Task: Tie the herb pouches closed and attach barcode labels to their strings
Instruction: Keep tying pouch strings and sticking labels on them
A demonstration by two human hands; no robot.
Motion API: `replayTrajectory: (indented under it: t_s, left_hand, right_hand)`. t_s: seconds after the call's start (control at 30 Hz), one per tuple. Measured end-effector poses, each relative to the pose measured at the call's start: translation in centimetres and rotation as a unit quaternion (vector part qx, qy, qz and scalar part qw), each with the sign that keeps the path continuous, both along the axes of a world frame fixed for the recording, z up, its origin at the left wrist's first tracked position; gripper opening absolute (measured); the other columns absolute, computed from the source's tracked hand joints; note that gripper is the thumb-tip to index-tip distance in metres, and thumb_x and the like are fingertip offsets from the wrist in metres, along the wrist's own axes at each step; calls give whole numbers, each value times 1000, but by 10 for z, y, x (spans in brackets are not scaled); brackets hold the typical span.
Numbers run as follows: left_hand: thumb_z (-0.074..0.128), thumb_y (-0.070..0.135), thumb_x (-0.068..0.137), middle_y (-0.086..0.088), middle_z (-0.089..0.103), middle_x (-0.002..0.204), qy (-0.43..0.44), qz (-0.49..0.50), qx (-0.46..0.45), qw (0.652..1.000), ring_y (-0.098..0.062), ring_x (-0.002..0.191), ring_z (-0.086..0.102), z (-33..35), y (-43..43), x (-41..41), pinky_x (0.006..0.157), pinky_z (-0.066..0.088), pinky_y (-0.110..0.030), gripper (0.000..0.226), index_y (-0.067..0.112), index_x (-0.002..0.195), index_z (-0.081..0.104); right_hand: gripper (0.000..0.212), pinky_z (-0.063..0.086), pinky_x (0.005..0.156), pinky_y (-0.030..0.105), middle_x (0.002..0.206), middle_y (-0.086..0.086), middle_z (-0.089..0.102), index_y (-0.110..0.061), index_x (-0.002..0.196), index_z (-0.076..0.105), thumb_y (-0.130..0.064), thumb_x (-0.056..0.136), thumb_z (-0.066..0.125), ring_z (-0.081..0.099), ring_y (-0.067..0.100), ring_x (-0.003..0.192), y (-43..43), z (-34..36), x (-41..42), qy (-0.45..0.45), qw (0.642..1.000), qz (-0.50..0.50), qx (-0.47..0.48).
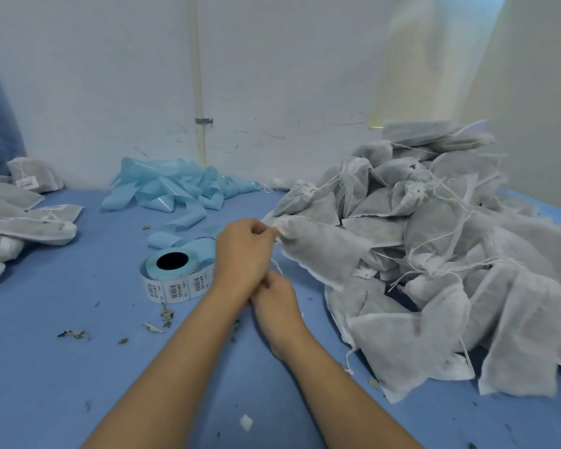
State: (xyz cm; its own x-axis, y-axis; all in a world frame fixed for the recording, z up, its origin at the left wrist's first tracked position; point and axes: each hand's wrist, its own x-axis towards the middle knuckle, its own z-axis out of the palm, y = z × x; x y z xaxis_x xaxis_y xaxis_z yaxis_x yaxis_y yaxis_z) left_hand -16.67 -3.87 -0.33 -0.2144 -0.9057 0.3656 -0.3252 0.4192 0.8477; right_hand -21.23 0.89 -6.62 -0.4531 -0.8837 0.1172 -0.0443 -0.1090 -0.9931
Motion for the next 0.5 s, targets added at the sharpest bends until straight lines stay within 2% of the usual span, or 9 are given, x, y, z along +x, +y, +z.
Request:
replayTrajectory:
  t_s: [0.07,0.13,0.2,0.27,0.33,0.4,0.5]
  left_hand:
    - [64,24,86,10,53,52,9,11,44,999,-5,50,45,-6,-9,17,47,32,-16,22,18,65,64]
    - [64,23,87,9,47,42,19,19,79,997,-6,44,42,-16,-11,31,47,32,-21,33,18,55,56]
    - [64,21,87,9,44,41,32,20,114,993,-10,47,41,-27,-7,39,51,32,-25,37,17,53,53]
    - [62,16,88,8,43,42,99,-11,177,979,-13,47,39,-37,-2,44,51,33,-27,35,15,54,54]
    - [58,10,89,5,44,43,199,-66,258,943,-11,41,38,-42,3,46,43,32,-21,28,11,62,57]
    - [52,4,90,3,45,45,292,-119,325,892,-8,37,37,-43,7,46,37,30,-17,18,6,74,59]
    - [47,-1,92,0,45,49,393,-143,355,836,-9,39,38,-43,7,46,38,32,-17,13,5,86,57]
  right_hand:
    - [23,44,58,16,62,-4,61,-13,70,58,-3,89,52,56,4,55,-1,0,4,-7,1000,2,-4]
    - [24,43,52,17,60,1,61,-8,69,58,0,89,48,54,7,50,1,2,6,-34,999,2,-23]
    - [31,38,45,19,54,7,58,-9,61,56,-4,90,45,48,12,42,3,4,5,-63,997,6,-33]
    - [43,32,38,19,44,7,52,-10,50,51,-11,92,43,40,12,35,6,6,3,-86,995,-3,-44]
    - [54,27,36,18,37,5,43,-12,41,45,-19,95,43,35,11,33,9,7,3,-99,993,-26,-54]
    - [62,27,37,18,34,3,37,-15,35,41,-23,97,45,33,11,34,12,7,5,-77,993,-54,-75]
    - [62,31,40,16,33,4,39,-14,37,51,-23,99,46,33,10,33,15,8,8,-56,986,-108,-115]
